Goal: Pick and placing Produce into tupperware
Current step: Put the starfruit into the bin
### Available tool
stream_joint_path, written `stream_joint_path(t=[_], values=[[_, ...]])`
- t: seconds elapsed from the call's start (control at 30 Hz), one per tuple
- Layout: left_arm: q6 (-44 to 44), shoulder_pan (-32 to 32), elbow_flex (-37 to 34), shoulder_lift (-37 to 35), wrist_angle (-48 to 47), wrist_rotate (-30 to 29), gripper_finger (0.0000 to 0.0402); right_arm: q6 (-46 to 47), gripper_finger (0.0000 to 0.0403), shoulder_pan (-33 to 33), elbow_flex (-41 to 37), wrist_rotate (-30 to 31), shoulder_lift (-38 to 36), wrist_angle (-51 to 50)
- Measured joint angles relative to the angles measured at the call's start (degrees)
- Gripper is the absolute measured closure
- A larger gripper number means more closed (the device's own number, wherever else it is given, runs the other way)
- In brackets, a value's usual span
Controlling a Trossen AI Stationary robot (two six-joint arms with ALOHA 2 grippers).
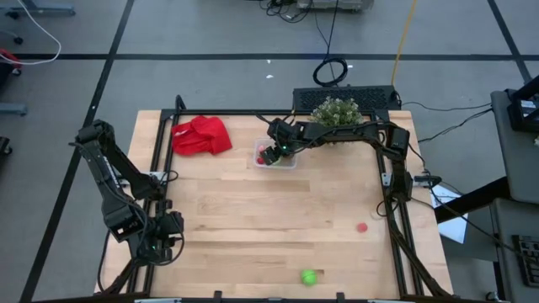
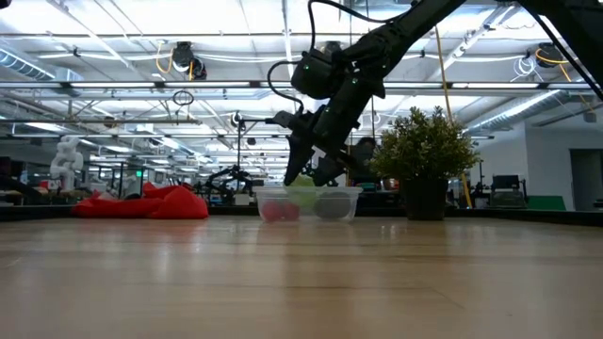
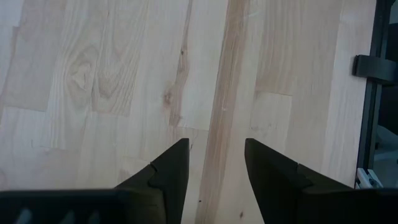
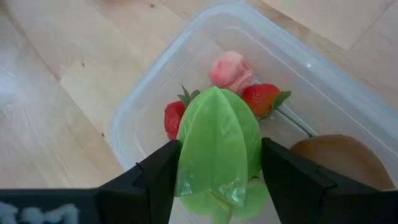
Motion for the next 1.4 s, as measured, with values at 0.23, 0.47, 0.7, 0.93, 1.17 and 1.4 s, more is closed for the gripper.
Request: stream_joint_path(t=[0.23, 0.47, 0.7, 0.93, 1.17, 1.4], values=[[0.0, 0.0, 0.0, 0.0, 0.0, 0.0, 0.0243, 2.9, 0.02, 0.0, 0.0, 0.0, 0.0, 0.0], [-0.1, 0.0, 0.0, 0.0, 0.0, 0.0, 0.0243, 3.0, 0.0199, 0.0, 0.0, 0.0, 0.0, 1.3], [-0.1, 0.0, 0.0, 0.0, 0.0, 0.0, 0.0243, 1.3, 0.0199, -0.8, 0.0, -4.2, 0.0, 3.0], [-0.2, 0.0, 0.0, 0.0, 0.0, 0.0, 0.0243, 2.8, 0.0199, -1.5, 0.0, -5.9, 0.0, 3.2], [-0.2, 0.0, 0.0, 0.0, 0.0, -0.1, 0.0243, 3.0, 0.0188, -1.5, 0.0, -6.0, 0.0, 3.2], [-0.2, 0.0, 0.0, 0.0, 0.0, -0.1, 0.0243, 3.0, 0.0168, -1.5, 0.0, -6.0, 0.0, 3.2]])
